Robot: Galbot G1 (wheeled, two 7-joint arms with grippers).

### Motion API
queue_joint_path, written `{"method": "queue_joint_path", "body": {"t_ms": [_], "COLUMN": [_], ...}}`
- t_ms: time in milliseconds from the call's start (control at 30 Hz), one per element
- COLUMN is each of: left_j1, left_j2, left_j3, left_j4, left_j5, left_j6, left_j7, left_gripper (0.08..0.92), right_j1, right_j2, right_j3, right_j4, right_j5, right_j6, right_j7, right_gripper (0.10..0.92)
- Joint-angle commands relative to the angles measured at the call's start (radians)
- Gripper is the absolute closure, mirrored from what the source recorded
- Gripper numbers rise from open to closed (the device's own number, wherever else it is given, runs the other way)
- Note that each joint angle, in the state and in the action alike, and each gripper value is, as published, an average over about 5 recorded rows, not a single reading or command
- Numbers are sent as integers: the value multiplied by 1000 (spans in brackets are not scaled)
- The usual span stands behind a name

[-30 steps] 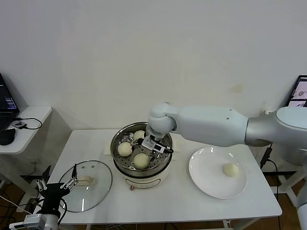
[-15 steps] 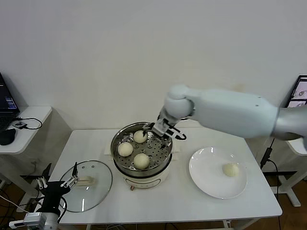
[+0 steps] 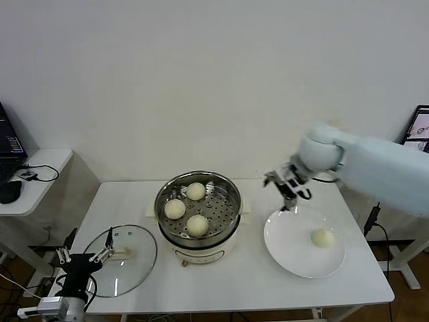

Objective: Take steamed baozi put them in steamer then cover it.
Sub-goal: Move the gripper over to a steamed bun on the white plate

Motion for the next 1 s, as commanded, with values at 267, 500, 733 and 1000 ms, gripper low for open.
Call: {"method": "queue_joint_path", "body": {"t_ms": [267,500,733,1000], "left_j1": [1,4,8,12], "left_j2": [-1,-2,-2,-2], "left_j3": [8,5,1,-2], "left_j4": [5,13,10,6], "left_j5": [8,9,9,9], "left_j6": [9,8,8,8], "left_j7": [2,2,2,2], "left_gripper": [177,177,177,177], "right_j1": [-530,-610,-640,-657], "right_j2": [-189,-148,-103,-59], "right_j3": [393,470,489,496], "right_j4": [-140,-206,-257,-294], "right_j5": [-256,-298,-324,-336], "right_j6": [20,11,13,15], "right_j7": [-14,-6,3,13], "right_gripper": [202,202,203,206]}}
